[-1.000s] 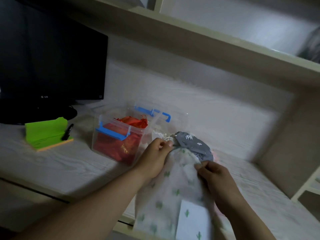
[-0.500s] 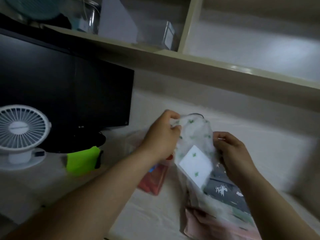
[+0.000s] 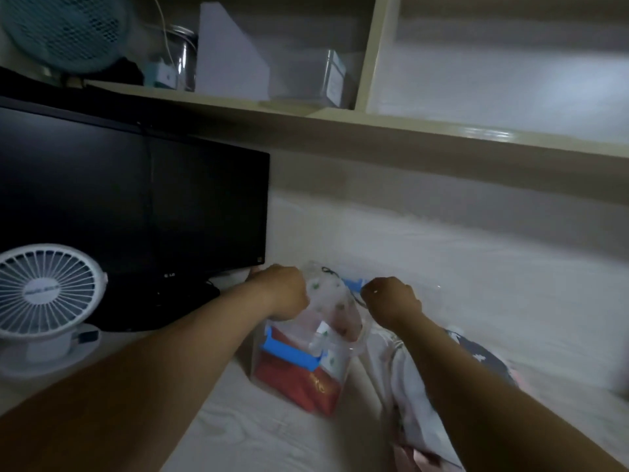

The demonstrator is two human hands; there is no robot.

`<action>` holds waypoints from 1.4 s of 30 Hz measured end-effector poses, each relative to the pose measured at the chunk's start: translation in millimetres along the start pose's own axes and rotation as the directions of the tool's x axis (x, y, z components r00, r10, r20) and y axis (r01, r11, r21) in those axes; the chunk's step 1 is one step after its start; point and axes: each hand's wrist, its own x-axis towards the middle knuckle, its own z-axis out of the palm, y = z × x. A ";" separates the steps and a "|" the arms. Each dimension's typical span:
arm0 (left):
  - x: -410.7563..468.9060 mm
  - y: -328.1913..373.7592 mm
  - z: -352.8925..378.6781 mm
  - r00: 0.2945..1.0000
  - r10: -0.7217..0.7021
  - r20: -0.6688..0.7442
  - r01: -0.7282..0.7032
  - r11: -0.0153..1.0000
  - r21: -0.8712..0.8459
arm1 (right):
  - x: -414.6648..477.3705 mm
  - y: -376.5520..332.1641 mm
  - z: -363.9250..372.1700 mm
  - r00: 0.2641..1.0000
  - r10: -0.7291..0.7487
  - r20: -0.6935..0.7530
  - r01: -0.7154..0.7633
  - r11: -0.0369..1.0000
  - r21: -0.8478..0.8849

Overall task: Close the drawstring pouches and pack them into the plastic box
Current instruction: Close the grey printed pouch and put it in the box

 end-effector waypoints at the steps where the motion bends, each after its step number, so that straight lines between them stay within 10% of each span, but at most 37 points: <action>1: -1.5 3.9 -0.5 0.999 0.006 0.040 -0.009 0.998 0.068 | -5.3 5.9 0.0 0.999 -0.025 -0.042 0.027 0.998 0.059; 9: 0.3 27.8 0.8 0.940 0.114 0.322 -0.167 0.975 0.144 | -60.3 68.2 -7.6 0.987 0.052 -0.152 0.012 0.918 0.395; 23: -0.3 154.6 17.7 0.904 0.381 -0.192 -0.406 0.906 -0.118 | -105.5 191.4 -28.6 0.920 0.316 -0.232 -0.187 0.874 0.449; 34: 22.5 209.6 142.4 0.992 0.122 0.025 -0.091 0.844 -0.529 | -107.0 237.3 -4.2 0.927 0.374 -0.025 -0.329 0.845 0.422; 42: 37.2 214.1 163.6 0.989 0.032 -0.142 -0.128 0.656 -0.744 | -103.5 243.4 -5.6 0.915 0.402 -0.035 -0.315 0.764 0.563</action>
